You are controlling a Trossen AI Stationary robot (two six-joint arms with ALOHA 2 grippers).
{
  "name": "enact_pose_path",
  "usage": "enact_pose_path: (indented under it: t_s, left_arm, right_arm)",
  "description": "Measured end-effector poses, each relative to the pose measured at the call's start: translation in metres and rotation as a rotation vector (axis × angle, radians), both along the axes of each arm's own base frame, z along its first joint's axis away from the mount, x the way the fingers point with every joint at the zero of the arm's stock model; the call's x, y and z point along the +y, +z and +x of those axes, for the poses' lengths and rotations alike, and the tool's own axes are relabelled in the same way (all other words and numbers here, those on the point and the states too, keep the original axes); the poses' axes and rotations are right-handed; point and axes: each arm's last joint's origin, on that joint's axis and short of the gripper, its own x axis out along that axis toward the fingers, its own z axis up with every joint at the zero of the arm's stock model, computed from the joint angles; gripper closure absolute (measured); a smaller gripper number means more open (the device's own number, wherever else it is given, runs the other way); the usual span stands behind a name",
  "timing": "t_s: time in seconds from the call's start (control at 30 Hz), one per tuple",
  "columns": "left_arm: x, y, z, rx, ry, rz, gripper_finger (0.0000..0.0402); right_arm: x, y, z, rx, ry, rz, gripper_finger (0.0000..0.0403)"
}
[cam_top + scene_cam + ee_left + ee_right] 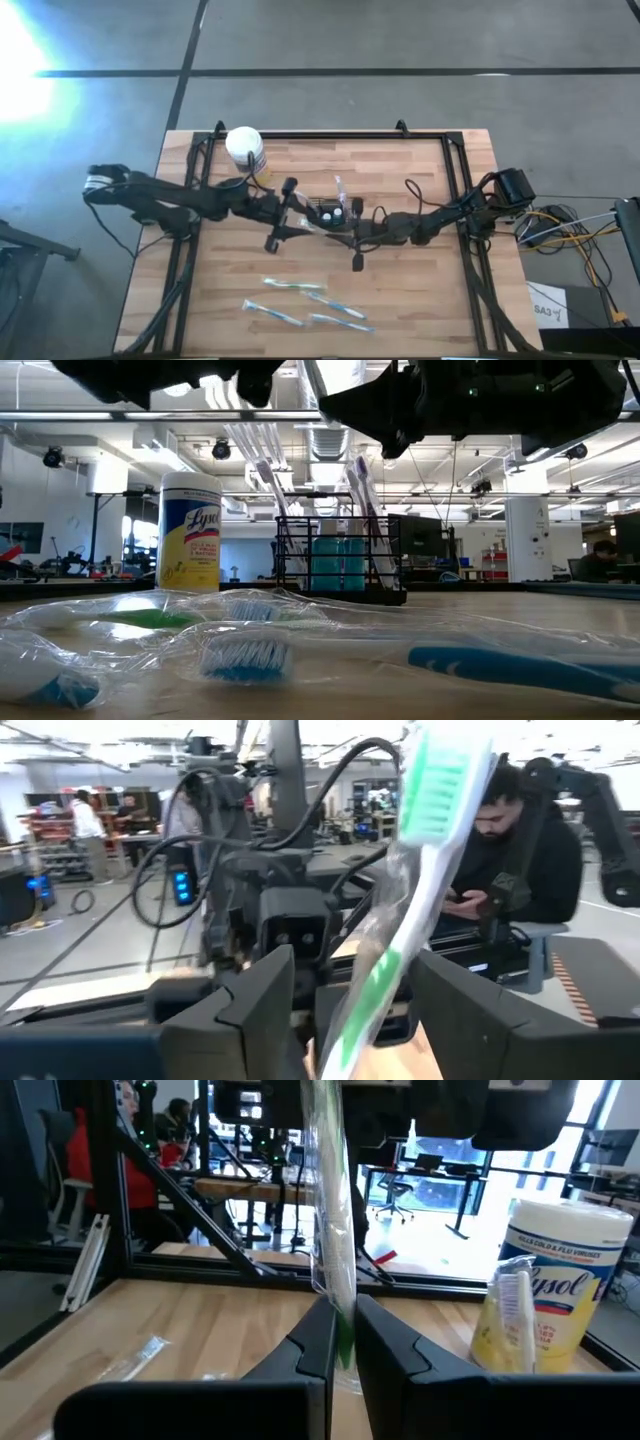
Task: Pick & Place toothbrushing station
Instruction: Put the top green toothbrush into the wire organizer
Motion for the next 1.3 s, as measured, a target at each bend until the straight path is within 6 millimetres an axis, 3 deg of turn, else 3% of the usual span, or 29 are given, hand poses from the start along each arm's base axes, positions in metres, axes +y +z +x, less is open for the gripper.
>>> enact_pose_path:
  t_s: [0.27,0.57,0.83,1.03,1.3]
  left_arm:
    - [-0.007,0.000,0.013,-0.008,-0.037,0.018,0.0237]
    - [-0.012,0.001,0.013,-0.051,-0.031,0.073,0.0377]
    - [-0.016,0.001,0.011,-0.024,-0.044,0.092,0.0375]
    - [-0.018,0.004,0.000,0.053,-0.083,0.075,0.0376]
    - [-0.013,0.004,-0.041,0.066,0.003,0.042,0.0376]
  right_arm:
    - [0.000,0.000,0.000,0.001,0.000,0.006,0.0378]
    - [0.001,0.000,0.000,0.001,0.009,0.012,0.0378]
    - [0.001,-0.002,0.000,0.017,0.029,0.031,0.0374]
    - [0.002,0.001,-0.003,0.005,0.031,0.016,0.0330]
    - [0.001,0.010,-0.014,0.030,0.035,0.035,0.0293]
